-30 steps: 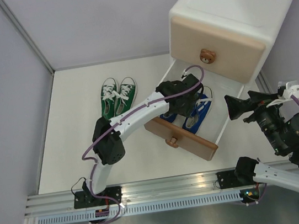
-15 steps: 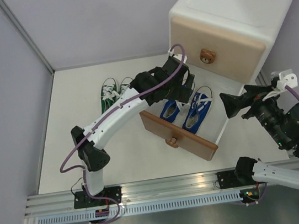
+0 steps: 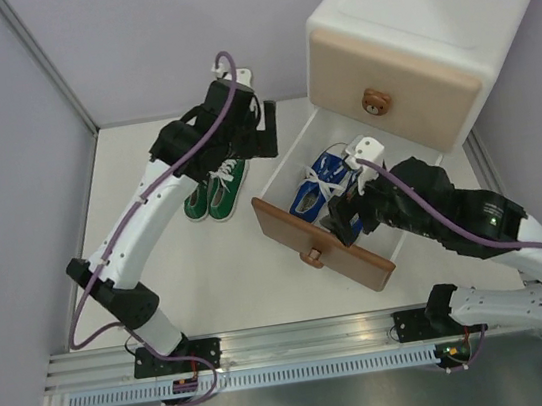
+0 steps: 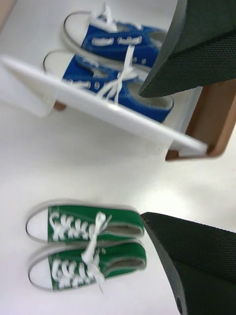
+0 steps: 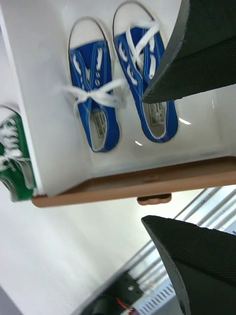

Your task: Place and organize the shoes in the shoe cabinet

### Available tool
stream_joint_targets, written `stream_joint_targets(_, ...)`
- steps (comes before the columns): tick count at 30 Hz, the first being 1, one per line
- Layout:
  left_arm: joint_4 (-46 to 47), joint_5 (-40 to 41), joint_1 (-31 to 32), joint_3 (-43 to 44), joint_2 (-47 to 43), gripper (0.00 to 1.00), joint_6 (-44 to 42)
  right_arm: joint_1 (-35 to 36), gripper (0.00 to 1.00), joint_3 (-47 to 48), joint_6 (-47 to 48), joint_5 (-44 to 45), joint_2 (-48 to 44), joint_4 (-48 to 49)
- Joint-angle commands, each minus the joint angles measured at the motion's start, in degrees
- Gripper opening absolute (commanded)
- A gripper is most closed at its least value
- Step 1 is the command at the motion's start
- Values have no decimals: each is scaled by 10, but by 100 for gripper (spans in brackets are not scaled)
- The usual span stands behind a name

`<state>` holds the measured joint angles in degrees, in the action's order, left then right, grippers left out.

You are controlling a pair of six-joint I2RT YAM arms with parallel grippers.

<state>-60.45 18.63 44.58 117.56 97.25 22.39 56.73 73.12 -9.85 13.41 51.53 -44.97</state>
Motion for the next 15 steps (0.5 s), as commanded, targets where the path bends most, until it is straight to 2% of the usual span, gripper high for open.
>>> stream_joint_targets(1,-8,-9,-48,-60,-60,100,20,0,98,-3,13,-96,17,-12)
stream_joint_targets(3,-5,-5,-79,-91,-96,100,19,0,98,-5,14,-111,29,-18)
stream_joint_targets(8,40,7,-126,-240,-198,100,22,0,98,-38,15,-104,53,-15)
stream_joint_targets(11,66,12,-136,-328,-257,100,29,0,98,-61,11,-102,64,-6)
stream_joint_targets(15,113,40,-138,-457,-330,100,35,0,98,-63,9,-46,76,-17)
